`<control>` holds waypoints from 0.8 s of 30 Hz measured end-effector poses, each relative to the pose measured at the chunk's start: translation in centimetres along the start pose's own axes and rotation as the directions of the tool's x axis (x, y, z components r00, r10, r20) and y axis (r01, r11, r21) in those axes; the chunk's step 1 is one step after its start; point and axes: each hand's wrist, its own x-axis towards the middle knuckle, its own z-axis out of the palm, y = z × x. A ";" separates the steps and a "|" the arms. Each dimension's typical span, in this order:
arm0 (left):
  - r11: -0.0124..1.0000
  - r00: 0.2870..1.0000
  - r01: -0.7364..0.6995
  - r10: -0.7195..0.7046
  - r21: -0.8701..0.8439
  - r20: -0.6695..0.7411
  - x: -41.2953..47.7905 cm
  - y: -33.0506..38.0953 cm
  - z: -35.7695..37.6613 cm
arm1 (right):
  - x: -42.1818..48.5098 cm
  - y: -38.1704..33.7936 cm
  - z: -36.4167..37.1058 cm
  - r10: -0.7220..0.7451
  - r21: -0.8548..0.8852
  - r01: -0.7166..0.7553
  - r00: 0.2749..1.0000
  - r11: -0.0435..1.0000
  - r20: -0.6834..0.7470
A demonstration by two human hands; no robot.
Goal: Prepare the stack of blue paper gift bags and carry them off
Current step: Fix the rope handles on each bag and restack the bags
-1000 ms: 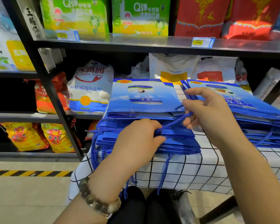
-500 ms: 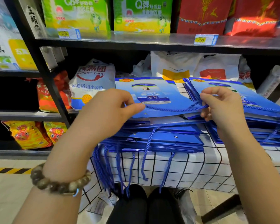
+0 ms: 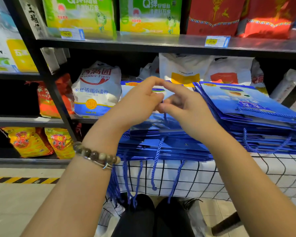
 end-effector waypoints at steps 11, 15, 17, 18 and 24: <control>0.981 0.991 0.060 -0.035 0.186 -0.132 -0.5 -2.5 -0.5 | 0.8 1.6 -0.8 0.050 -0.230 -0.097 0.978 0.968 -0.204; 0.996 0.973 0.063 -0.075 -0.061 -0.216 -0.9 -2.4 -0.3 | 0.7 2.0 -0.7 0.025 -0.246 -0.094 0.963 0.965 -0.269; 0.992 0.963 0.074 -0.098 -0.103 -0.250 -1.0 -2.4 -0.2 | 0.5 1.9 -0.3 -0.032 -0.241 -0.018 0.979 0.970 -0.203; 0.993 0.959 0.076 -0.099 -0.094 -0.266 -0.9 -2.4 0.0 | 0.4 1.9 -0.1 -0.046 -0.226 0.013 0.989 0.974 -0.141; 0.983 0.961 0.038 -0.085 -0.180 -0.264 -1.2 -2.1 0.7 | 0.3 1.6 1.2 -0.067 -0.052 0.062 0.991 0.997 -0.115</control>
